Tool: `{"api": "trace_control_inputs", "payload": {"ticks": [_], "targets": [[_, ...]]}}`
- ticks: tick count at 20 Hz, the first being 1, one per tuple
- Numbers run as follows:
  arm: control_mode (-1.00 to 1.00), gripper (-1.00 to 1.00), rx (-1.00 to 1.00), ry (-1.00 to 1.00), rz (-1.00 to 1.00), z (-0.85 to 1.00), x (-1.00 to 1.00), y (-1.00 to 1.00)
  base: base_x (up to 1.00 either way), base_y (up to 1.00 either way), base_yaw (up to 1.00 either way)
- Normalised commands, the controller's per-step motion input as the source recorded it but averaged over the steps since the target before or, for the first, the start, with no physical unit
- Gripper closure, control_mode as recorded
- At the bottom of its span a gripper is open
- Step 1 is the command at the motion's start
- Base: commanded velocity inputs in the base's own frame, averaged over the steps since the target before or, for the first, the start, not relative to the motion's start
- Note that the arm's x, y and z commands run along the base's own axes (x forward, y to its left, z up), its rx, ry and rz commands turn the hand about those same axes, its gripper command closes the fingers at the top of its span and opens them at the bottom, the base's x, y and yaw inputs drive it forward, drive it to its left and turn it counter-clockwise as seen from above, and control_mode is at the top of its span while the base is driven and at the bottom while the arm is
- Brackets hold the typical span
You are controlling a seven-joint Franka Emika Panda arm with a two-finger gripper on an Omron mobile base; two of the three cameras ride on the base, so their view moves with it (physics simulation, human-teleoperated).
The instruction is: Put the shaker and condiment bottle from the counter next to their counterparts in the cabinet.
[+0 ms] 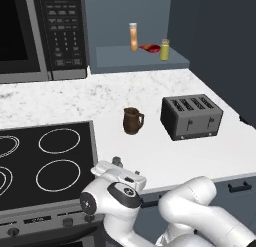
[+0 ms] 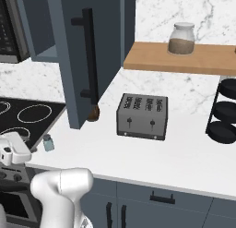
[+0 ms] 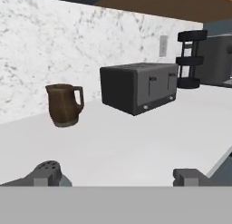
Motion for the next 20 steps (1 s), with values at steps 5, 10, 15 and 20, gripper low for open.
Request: {"api": "trace_control_inputs", "payload": {"ticks": [5,10,15,20], "targets": [[-1.00,-1.00,0.00,0.01,0.00,-0.21,0.14,0.00,0.00,0.00,0.00],[-1.00,-1.00,0.01,0.03,0.00,-0.11,0.14,0.00,0.00,0.00,0.00],[-1.00,-1.00,0.00,0.02,0.00,0.00,0.10,0.02,0.00,0.00,0.00],[-1.00,-1.00,0.00,0.04,0.00,-0.01,0.13,0.03,0.00,0.00,0.00]]}}
